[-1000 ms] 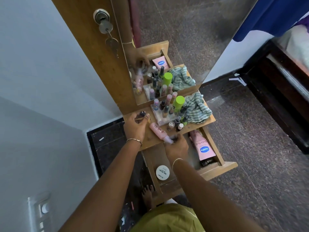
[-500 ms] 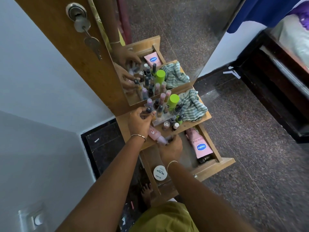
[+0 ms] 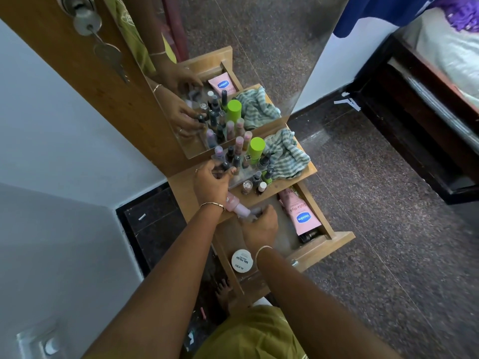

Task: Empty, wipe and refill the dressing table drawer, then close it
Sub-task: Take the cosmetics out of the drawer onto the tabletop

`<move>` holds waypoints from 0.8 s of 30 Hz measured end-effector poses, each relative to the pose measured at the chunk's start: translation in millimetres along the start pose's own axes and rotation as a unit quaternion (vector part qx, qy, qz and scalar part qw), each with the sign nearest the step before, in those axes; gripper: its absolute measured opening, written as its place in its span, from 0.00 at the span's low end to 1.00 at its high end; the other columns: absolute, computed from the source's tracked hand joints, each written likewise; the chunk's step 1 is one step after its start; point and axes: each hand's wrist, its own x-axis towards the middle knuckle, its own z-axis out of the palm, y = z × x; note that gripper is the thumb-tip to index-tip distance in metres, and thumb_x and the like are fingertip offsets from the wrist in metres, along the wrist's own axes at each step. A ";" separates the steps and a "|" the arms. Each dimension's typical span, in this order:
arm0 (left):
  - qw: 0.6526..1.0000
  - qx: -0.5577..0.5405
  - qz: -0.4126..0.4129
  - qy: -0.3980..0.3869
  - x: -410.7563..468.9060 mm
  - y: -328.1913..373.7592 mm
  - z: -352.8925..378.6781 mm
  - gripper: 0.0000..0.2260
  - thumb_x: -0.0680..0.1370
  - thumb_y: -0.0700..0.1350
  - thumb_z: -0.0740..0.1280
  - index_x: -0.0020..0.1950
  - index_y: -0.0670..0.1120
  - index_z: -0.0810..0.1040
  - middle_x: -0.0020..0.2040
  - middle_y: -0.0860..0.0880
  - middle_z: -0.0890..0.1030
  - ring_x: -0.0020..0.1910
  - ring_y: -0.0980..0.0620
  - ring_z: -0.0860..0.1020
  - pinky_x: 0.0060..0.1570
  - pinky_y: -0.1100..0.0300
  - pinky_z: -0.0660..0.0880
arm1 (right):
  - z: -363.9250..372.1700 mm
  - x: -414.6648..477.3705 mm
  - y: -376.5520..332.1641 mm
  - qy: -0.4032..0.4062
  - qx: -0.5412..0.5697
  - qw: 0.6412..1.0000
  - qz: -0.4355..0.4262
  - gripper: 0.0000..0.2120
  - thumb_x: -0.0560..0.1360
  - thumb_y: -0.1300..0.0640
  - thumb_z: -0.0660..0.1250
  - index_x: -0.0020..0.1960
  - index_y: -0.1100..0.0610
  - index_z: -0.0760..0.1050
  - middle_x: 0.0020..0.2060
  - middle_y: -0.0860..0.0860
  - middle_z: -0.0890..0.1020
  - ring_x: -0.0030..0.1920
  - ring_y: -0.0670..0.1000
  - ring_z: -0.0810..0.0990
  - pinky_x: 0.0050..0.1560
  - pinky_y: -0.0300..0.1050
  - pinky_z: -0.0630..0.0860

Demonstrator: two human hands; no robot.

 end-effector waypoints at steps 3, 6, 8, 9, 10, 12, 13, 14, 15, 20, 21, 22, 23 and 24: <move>1.000 -0.005 -0.008 0.003 -1.9 -0.2 1.0 0.10 0.67 0.43 0.77 0.46 0.45 0.80 0.42 0.47 0.83 0.42 0.49 0.81 0.44 0.57 0.77 | -3.1 -2.1 0.7 0.005 -0.002 1.000 -0.009 0.14 0.64 0.61 0.75 0.43 0.59 0.71 0.43 0.54 0.76 0.43 0.55 0.74 0.42 0.51 0.73; 1.000 -0.017 -0.014 0.015 -7.3 0.0 -1.1 0.12 0.67 0.41 0.77 0.47 0.44 0.79 0.43 0.45 0.82 0.42 0.48 0.80 0.44 0.55 0.78 | -9.6 -2.2 0.8 0.001 0.001 1.000 0.019 0.13 0.65 0.61 0.74 0.44 0.58 0.71 0.44 0.53 0.76 0.45 0.55 0.75 0.44 0.52 0.74; 0.999 -0.021 -0.017 0.021 -13.7 -0.6 -3.4 0.12 0.67 0.39 0.77 0.47 0.43 0.79 0.43 0.45 0.82 0.43 0.47 0.80 0.45 0.53 0.79 | -15.6 -2.3 2.1 -0.004 -0.002 0.999 0.034 0.15 0.65 0.61 0.75 0.44 0.56 0.70 0.45 0.51 0.75 0.45 0.55 0.76 0.44 0.50 0.74; 0.999 -0.022 -0.022 0.022 -18.6 -1.2 -4.3 0.12 0.67 0.39 0.76 0.47 0.42 0.78 0.43 0.45 0.81 0.43 0.46 0.80 0.46 0.53 0.78 | -18.8 -2.7 3.4 -0.006 -0.004 0.999 0.037 0.17 0.64 0.60 0.77 0.45 0.55 0.70 0.45 0.50 0.74 0.45 0.54 0.76 0.45 0.50 0.75; 0.999 -0.020 -0.025 0.025 -25.1 -1.8 -4.9 0.11 0.67 0.38 0.76 0.46 0.42 0.78 0.41 0.46 0.80 0.43 0.46 0.79 0.45 0.53 0.78 | -22.1 -3.3 5.3 -0.008 -0.002 0.999 0.037 0.18 0.63 0.61 0.77 0.46 0.54 0.71 0.45 0.50 0.74 0.46 0.54 0.76 0.46 0.50 0.75; 0.999 -0.005 -0.024 0.029 -41.1 -4.1 -5.1 0.11 0.66 0.37 0.74 0.42 0.44 0.75 0.39 0.49 0.77 0.41 0.47 0.77 0.42 0.57 0.75 | -28.6 -2.6 11.4 -0.010 0.003 0.999 0.036 0.20 0.63 0.61 0.78 0.50 0.53 0.72 0.48 0.49 0.75 0.50 0.54 0.77 0.51 0.51 0.76; 1.000 0.004 -0.019 0.024 -50.9 -5.6 -4.2 0.10 0.66 0.37 0.74 0.40 0.45 0.73 0.38 0.50 0.76 0.40 0.48 0.76 0.40 0.58 0.74 | -33.1 -1.7 15.8 -0.008 -0.002 0.999 0.032 0.21 0.64 0.62 0.78 0.52 0.53 0.73 0.50 0.49 0.75 0.53 0.53 0.77 0.54 0.51 0.76; 1.000 0.011 -0.011 0.013 -61.2 -7.1 -2.4 0.10 0.66 0.37 0.73 0.39 0.45 0.72 0.37 0.51 0.76 0.38 0.49 0.76 0.39 0.58 0.73 | -38.7 0.1 21.2 -0.006 -0.016 1.000 0.024 0.22 0.64 0.62 0.77 0.55 0.52 0.74 0.53 0.48 0.75 0.56 0.51 0.76 0.57 0.50 0.75; 1.000 0.018 0.001 -0.001 -71.3 -8.6 0.1 0.09 0.67 0.37 0.72 0.37 0.45 0.72 0.35 0.51 0.75 0.36 0.51 0.75 0.37 0.59 0.72 | -45.4 2.8 27.3 -0.006 -0.039 0.999 0.014 0.24 0.65 0.61 0.77 0.58 0.52 0.74 0.55 0.48 0.75 0.59 0.51 0.74 0.60 0.48 0.74; 0.994 0.039 0.040 -0.094 -115.6 -16.4 22.4 0.09 0.70 0.42 0.71 0.36 0.46 0.71 0.32 0.50 0.75 0.31 0.51 0.74 0.36 0.54 0.75 | -89.7 25.5 63.3 -0.044 -0.257 0.965 -0.037 0.26 0.68 0.61 0.72 0.64 0.54 0.70 0.61 0.51 0.72 0.62 0.53 0.70 0.56 0.44 0.69; 0.992 0.052 0.049 -0.108 -121.6 -19.4 26.4 0.09 0.70 0.44 0.71 0.36 0.47 0.71 0.32 0.51 0.75 0.31 0.51 0.73 0.36 0.54 0.74 | -96.6 30.4 68.6 -0.046 -0.304 0.950 -0.057 0.25 0.68 0.61 0.72 0.64 0.55 0.70 0.61 0.52 0.72 0.61 0.54 0.70 0.57 0.46 0.71; 0.989 0.060 0.057 -0.125 -127.1 -23.0 31.3 0.09 0.70 0.45 0.71 0.36 0.48 0.71 0.32 0.51 0.76 0.31 0.52 0.74 0.36 0.55 0.74 | -102.3 35.4 73.7 -0.051 -0.337 0.937 -0.073 0.25 0.68 0.61 0.71 0.63 0.55 0.69 0.61 0.53 0.71 0.61 0.55 0.71 0.58 0.49 0.72; 0.985 0.062 0.061 -0.150 -131.3 -26.6 36.0 0.09 0.70 0.46 0.72 0.37 0.48 0.72 0.32 0.51 0.76 0.32 0.52 0.75 0.36 0.55 0.75 | -106.7 40.2 76.8 -0.061 -0.361 0.927 -0.081 0.25 0.68 0.61 0.71 0.63 0.56 0.68 0.61 0.53 0.70 0.61 0.55 0.71 0.58 0.51 0.72; 0.980 0.061 0.062 -0.182 -134.4 -30.2 40.9 0.09 0.71 0.46 0.72 0.38 0.48 0.72 0.32 0.52 0.77 0.33 0.53 0.76 0.37 0.55 0.75 | -109.8 45.0 79.1 -0.074 -0.380 0.918 -0.084 0.26 0.67 0.61 0.72 0.63 0.56 0.67 0.63 0.53 0.70 0.61 0.56 0.72 0.58 0.51 0.72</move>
